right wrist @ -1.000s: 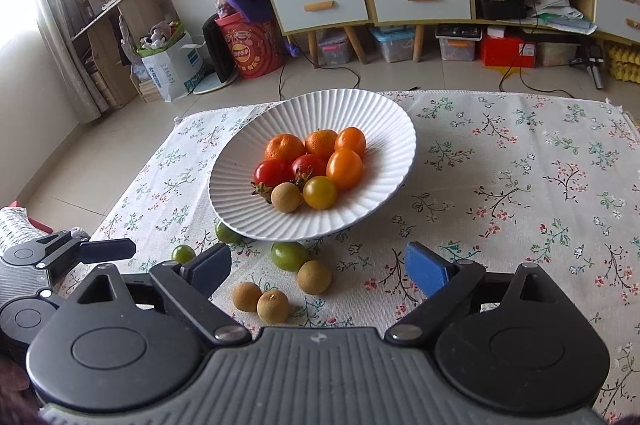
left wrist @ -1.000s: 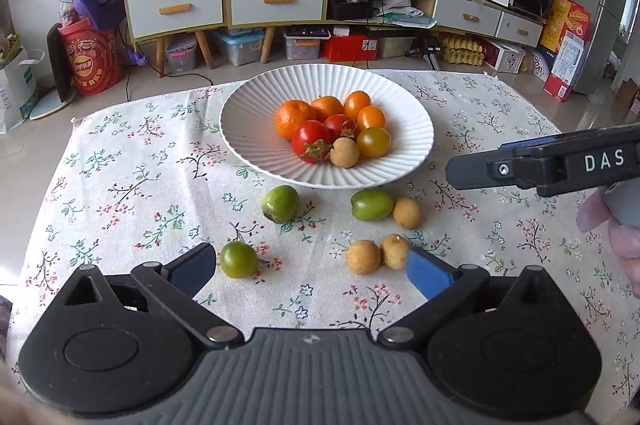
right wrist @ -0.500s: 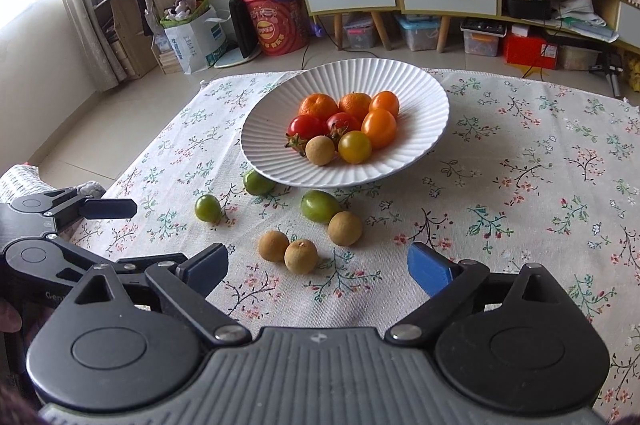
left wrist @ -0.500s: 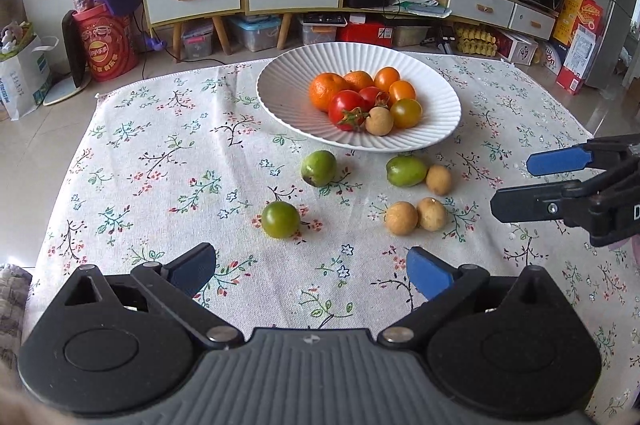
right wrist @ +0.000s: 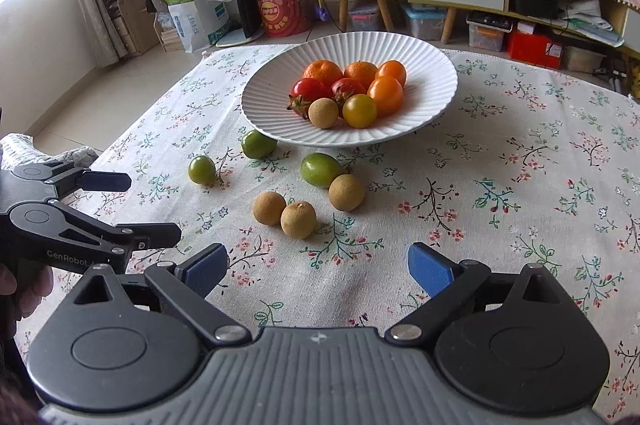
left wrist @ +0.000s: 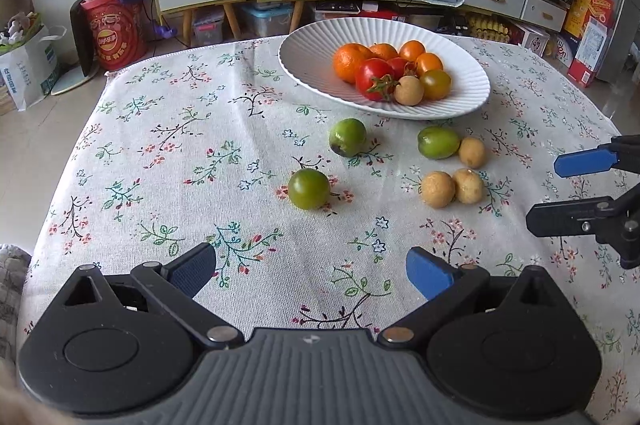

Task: Organize fruits
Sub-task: 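Grasp a green tomato with the left gripper while the right grasps a brown fruit, then lower the green tomato and brown fruit into the bowl and open both grippers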

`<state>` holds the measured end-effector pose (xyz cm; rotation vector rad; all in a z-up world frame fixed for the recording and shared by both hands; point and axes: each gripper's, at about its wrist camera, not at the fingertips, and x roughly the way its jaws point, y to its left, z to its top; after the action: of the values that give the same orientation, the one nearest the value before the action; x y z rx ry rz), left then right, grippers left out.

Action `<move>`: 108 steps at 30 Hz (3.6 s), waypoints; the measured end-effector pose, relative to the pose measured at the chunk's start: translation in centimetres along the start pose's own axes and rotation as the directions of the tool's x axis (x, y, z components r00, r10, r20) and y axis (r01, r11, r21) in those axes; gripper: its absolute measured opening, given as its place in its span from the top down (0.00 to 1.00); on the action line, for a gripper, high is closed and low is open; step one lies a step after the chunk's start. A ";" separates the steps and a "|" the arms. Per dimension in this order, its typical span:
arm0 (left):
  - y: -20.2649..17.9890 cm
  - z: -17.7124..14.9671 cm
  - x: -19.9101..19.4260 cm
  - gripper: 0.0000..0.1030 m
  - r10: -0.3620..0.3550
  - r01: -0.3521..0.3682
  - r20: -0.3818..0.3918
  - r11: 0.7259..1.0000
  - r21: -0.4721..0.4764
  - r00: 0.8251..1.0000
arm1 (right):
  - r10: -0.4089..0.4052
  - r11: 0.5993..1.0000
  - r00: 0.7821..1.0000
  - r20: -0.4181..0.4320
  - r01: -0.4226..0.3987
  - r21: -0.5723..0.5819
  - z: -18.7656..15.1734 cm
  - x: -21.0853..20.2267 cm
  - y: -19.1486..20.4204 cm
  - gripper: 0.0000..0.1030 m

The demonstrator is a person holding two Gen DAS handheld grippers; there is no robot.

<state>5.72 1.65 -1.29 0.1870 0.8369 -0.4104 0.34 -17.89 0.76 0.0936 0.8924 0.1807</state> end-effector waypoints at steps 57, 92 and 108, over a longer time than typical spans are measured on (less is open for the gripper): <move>0.7 0.8 2.8 0.66 0.036 -0.022 0.171 0.996 -0.082 0.985 | -0.124 0.990 0.988 0.096 0.130 -0.062 2.1 3.8 0.2 0.75; 0.1 5.2 0.7 0.78 -0.079 0.104 0.152 0.980 -0.167 0.985 | -0.069 0.995 0.987 0.144 0.059 0.074 5.9 0.4 -1.5 0.78; -0.3 8.6 4.8 0.78 -0.032 0.051 0.162 0.992 -0.116 0.986 | -0.140 0.984 0.981 0.136 0.122 0.127 6.9 3.0 -4.2 0.78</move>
<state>14.30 -2.69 0.81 0.0245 0.7057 -0.4073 8.04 -21.41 2.06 0.1560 0.7609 -0.0026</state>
